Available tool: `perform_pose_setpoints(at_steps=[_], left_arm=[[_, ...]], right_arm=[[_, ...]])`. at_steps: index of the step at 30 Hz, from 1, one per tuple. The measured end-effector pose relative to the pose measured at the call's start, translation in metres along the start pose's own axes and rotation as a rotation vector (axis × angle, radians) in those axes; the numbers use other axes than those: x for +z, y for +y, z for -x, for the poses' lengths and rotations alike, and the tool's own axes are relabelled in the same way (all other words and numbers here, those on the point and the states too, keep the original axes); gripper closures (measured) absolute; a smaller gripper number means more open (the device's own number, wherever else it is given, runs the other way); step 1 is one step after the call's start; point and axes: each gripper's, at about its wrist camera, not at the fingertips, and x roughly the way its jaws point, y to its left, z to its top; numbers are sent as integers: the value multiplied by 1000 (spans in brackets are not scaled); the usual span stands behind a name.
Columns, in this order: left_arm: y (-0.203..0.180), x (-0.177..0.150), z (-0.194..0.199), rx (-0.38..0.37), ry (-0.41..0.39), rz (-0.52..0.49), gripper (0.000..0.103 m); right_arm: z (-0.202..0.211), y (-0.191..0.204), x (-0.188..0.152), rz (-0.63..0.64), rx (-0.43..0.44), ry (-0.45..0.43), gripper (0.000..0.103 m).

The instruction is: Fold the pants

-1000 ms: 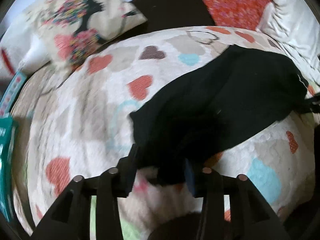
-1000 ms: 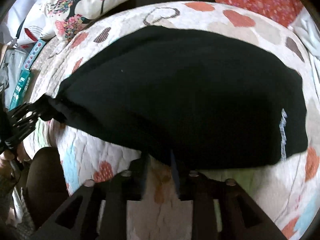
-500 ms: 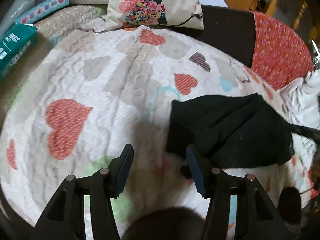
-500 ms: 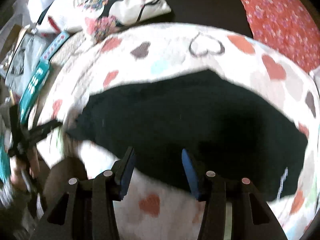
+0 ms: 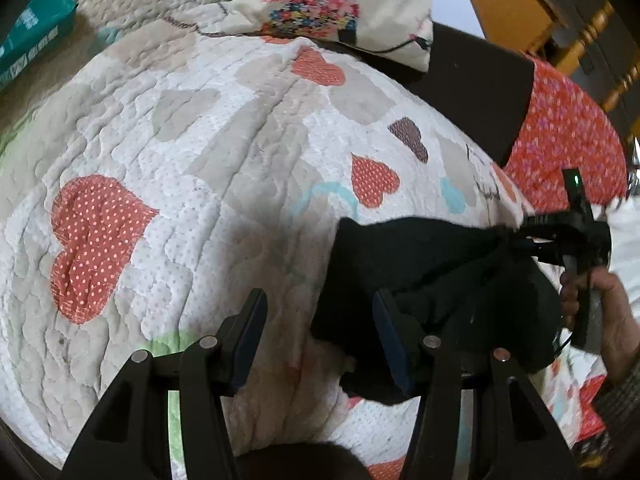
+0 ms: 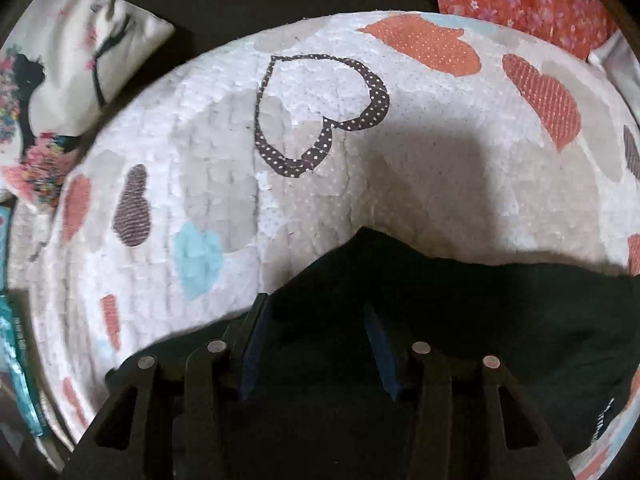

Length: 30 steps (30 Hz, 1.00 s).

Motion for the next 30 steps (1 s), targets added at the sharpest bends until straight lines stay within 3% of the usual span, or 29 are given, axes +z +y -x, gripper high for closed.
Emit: perform_pose_setpoints(at_steps=[1, 2, 6, 12, 15, 16, 17, 18, 19, 20, 24, 30], left_arm=[[2, 2, 0, -8, -1, 16, 48], [4, 5, 0, -21, -3, 33, 48], [-2, 15, -3, -33, -9, 31, 48], [-35, 20, -16, -34, 9, -72, 48], [-52, 13, -28, -20, 49, -141, 48], [-57, 8, -33, -6, 71, -159, 48], [-61, 3, -38, -1, 91, -179, 48], [-64, -2, -40, -4, 106, -195, 58], [-70, -8, -43, -10, 127, -227, 85], [-74, -12, -45, -5, 140, -249, 92], [-75, -5, -41, 1, 132, -253, 95], [-49, 59, -32, 14, 15, -118, 95]], right_arm=[[4, 1, 1, 16, 7, -14, 96], [9, 0, 4, 18, 16, -29, 100], [27, -16, 18, -65, 95, -90, 100], [30, -32, 42, -148, 170, -139, 101], [32, -24, 48, -115, 238, -116, 98], [33, -17, 42, -69, 256, -96, 93], [33, -7, 35, -19, 263, -73, 77], [33, 1, 29, 15, 270, -59, 67], [32, 11, 18, 57, 283, -47, 53], [31, 22, 8, 103, 299, -31, 53], [24, 50, -27, 226, 306, 13, 53], [42, 37, -47, 256, 280, -55, 53]])
